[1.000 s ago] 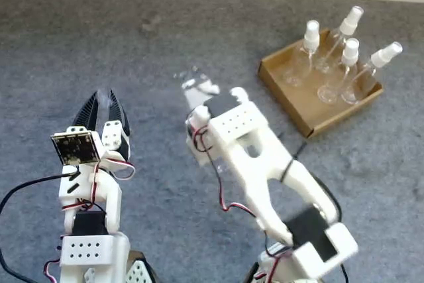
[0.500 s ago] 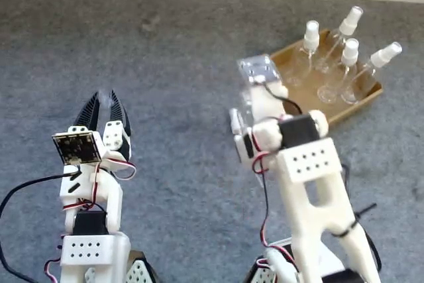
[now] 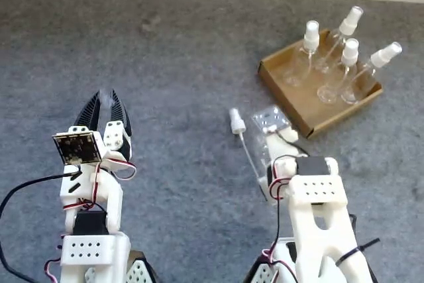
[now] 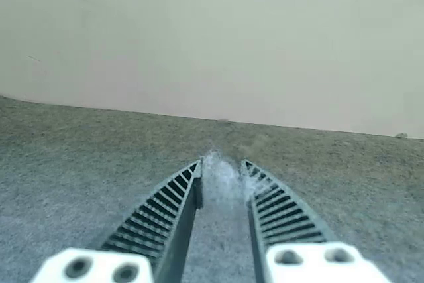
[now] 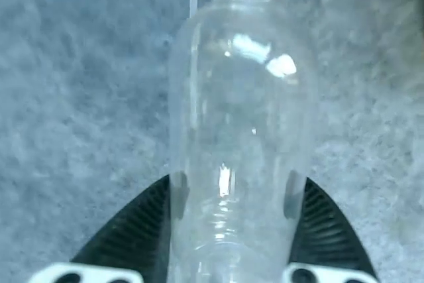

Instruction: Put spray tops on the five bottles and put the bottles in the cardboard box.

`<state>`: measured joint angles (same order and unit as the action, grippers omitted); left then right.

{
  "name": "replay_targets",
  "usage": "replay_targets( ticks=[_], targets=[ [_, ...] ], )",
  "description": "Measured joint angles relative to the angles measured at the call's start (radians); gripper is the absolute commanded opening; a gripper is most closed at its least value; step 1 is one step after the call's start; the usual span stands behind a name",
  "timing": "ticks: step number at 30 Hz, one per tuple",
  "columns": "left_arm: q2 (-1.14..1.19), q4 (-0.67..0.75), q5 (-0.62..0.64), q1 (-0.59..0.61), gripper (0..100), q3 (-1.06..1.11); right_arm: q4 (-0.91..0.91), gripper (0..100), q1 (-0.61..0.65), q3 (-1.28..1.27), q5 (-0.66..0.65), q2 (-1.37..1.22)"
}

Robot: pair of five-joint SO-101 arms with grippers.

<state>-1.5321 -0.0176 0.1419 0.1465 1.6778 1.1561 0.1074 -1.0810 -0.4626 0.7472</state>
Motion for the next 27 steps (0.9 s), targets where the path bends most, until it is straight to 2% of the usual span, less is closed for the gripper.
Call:
replay_targets(
  ticks=[7,11,16,27],
  targets=[
    [0.0,0.0,0.0,0.0,7,0.0,-0.012,17.0,-0.118,-0.046,-0.094,0.003],
    [0.0,0.0,0.0,0.0,7,0.0,-0.097,17.0,-0.155,-0.126,-0.107,0.011],
    [0.0,0.0,0.0,0.0,7,0.0,-0.218,17.0,-0.161,-0.198,-0.109,0.014],
    [0.0,0.0,0.0,0.0,7,0.0,-0.236,17.0,-0.13,-0.21,-0.109,0.014]
  ],
)
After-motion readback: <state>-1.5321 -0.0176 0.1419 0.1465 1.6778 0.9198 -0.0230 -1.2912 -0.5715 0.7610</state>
